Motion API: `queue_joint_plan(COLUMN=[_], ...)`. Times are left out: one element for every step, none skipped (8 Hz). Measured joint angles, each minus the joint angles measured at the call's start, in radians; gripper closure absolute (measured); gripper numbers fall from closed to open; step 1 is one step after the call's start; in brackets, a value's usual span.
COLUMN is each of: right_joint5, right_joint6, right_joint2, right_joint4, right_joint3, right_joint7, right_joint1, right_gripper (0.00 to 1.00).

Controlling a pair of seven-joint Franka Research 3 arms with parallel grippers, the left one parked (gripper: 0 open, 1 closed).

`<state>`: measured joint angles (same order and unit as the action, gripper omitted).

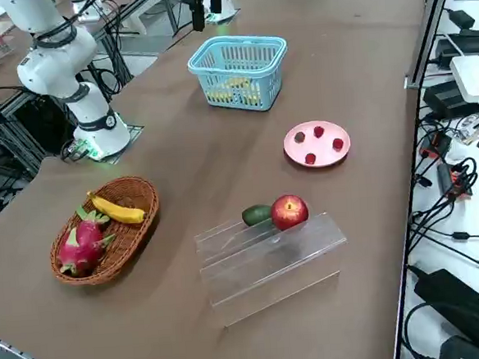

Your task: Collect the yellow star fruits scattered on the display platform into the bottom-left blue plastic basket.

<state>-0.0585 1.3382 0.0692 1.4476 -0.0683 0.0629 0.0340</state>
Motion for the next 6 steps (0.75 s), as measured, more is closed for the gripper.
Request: queue_joint_plan(right_joint5=[0.000, 0.001, 0.001, 0.001, 0.001, 0.001], right_joint6=[0.013, 0.024, 0.038, 0.072, 0.105, 0.115], right_joint2=[-0.017, -0.031, -0.045, -0.068, -0.095, -0.107], right_joint4=[0.025, 0.044, 0.064, 0.102, 0.140, 0.151], right_joint3=[0.030, 0.045, 0.050, 0.052, 0.053, 0.055], right_joint7=[0.000, 0.000, 0.000, 0.002, 0.003, 0.003], right_joint1=[-0.023, -0.034, -0.039, -0.041, -0.041, -0.041], right_gripper=[0.00, 0.00, 0.00, 0.00, 0.00, 0.00])
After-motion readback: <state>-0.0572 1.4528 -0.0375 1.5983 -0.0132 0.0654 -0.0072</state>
